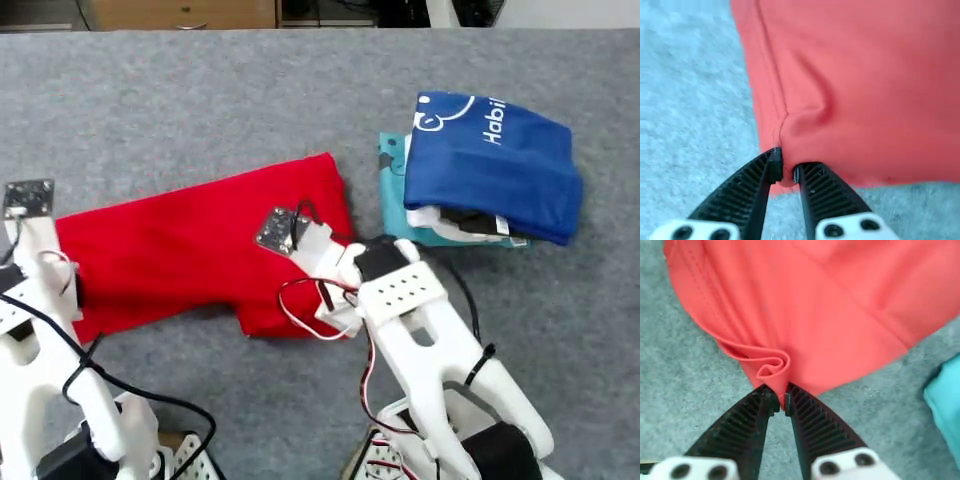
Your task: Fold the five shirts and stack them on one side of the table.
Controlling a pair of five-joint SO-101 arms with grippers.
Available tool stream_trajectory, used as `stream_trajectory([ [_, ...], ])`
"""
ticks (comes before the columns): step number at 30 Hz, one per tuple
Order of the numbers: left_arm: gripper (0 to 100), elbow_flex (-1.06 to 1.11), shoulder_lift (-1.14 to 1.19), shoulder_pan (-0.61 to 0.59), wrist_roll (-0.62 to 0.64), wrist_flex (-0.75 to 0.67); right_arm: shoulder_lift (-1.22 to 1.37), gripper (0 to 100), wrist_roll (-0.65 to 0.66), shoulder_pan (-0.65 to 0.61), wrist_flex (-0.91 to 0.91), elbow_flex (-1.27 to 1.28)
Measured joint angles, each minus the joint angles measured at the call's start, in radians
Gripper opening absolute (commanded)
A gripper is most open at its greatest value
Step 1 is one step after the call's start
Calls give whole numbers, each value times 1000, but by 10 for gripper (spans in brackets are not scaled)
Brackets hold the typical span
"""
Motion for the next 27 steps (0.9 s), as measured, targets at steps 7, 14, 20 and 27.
stream_trajectory([
  [7, 62, 37, 0, -26, -18, 0, 0, 55, 51, 0, -25, 28],
  [14, 206, -23, 0, -31, -81, 201, -9, 203, 60, 0, -25, 28],
  [20, 184, -276, 0, -69, -81, 390, -9, 176, 75, 0, 100, -127],
  [27, 19, -535, 43, -40, 54, 405, 20, 19, 66, 17, 143, -470],
])
